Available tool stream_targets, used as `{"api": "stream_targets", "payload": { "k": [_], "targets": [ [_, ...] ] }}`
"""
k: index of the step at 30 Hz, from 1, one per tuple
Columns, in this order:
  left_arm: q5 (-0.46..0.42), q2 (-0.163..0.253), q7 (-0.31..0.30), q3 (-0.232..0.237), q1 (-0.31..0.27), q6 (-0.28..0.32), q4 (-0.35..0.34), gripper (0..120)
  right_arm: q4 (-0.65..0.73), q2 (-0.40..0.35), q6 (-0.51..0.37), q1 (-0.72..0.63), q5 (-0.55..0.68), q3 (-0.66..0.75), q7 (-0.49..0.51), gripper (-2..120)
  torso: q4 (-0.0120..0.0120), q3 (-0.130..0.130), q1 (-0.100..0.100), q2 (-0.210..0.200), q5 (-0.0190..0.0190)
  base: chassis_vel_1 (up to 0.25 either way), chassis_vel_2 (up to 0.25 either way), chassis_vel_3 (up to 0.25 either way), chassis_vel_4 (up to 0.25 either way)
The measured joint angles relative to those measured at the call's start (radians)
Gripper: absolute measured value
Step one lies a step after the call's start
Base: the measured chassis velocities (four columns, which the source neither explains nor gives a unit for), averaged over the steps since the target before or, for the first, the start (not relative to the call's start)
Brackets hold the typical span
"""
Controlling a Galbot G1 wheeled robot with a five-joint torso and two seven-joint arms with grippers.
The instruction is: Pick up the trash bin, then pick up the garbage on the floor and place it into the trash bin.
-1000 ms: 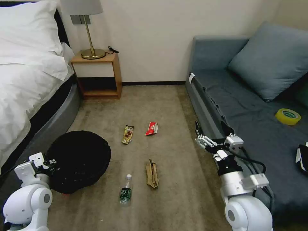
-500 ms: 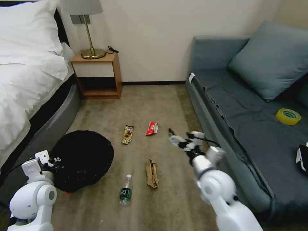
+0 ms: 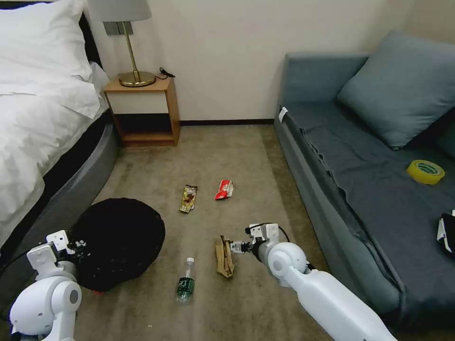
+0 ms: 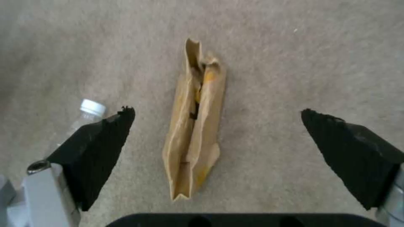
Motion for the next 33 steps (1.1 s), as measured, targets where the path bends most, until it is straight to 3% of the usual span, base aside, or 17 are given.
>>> {"api": "stream_targets", "payload": {
  "k": [15,33],
  "targets": [
    [0.000,-0.007,0.001,-0.028,0.014,0.000,-0.006,2,-0.324,0.159,0.084,0.143,-0.038,-0.166,-0.054,100,0.0003,0.000,0.000,0.000,-0.0001,0.000,0.000,0.000,0.000],
    [-0.003,-0.005,0.002,-0.038,0.017,0.000,-0.005,2,-0.490,0.215,0.146,0.137,-0.142,-0.220,-0.114,100,0.0002,0.000,0.000,0.000,0.0000,0.000,0.000,0.000,0.000]
  ]
}}
